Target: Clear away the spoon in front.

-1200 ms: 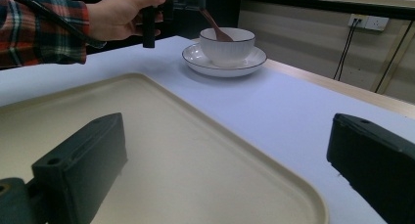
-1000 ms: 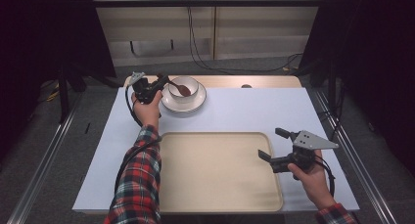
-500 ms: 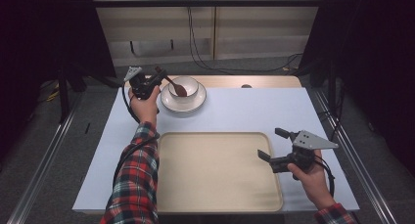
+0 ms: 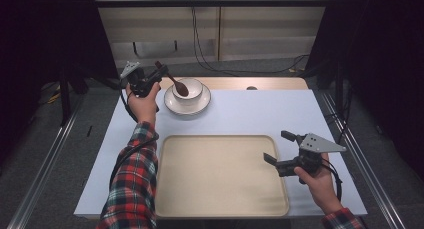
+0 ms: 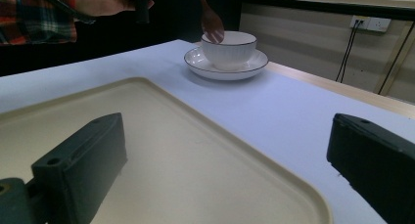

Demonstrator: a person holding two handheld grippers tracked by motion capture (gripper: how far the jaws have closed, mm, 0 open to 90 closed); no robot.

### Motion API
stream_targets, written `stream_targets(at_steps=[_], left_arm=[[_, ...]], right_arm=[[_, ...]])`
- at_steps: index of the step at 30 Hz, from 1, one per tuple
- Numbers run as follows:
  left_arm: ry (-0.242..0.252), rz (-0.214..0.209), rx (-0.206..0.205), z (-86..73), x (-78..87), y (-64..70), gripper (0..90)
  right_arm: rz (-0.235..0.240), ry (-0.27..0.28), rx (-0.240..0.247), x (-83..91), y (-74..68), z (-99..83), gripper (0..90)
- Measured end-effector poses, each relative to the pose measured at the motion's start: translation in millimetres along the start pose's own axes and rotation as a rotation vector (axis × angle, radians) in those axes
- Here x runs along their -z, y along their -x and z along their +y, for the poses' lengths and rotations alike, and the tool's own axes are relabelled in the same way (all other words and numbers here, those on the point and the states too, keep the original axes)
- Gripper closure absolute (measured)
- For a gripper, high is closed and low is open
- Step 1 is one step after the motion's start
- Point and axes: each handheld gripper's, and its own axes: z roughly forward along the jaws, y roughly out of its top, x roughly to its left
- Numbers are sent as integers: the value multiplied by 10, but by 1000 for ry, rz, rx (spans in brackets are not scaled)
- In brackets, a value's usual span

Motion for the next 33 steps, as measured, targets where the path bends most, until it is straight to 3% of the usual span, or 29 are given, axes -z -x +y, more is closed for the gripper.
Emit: stream_targets(at_steps=[5, 7, 10, 11, 12, 13, 22, 23, 26, 28, 33], left_arm=[[2, -11, 15, 94, 59, 29, 837], [-3, -5, 1, 124, 95, 20, 837], [1, 5, 24, 161, 134, 26, 837], [-13, 7, 11, 175, 160, 14, 837], [-3, -1, 32, 181, 169, 25, 837], [-19, 3, 15, 194, 196, 13, 837], [-21, -6, 54, 272, 328, 15, 838], [-33, -8, 42, 282, 353, 9, 839], [-19, -4, 75, 293, 374, 24, 838], [-39, -12, 50, 306, 407, 12, 839], [-51, -30, 57, 328, 443, 45, 839]], right_arm=[[9, -6, -1, -5, -1, -3, 8], [9, -5, -2, -5, -3, -2, 7], [9, -2, -4, -5, -2, -2, 8], [8, -1, -5, -7, -3, -3, 7], [8, -1, -5, -7, -3, -3, 7], [10, -5, 2, -3, -1, -5, 7], [6, 5, -3, -8, -15, -4, 7], [7, 7, -3, -8, -15, -4, 7], [14, 5, -4, -7, -13, -2, 7], [7, 11, -3, -7, -16, -2, 7], [5, 15, -5, -3, -16, -1, 7]])
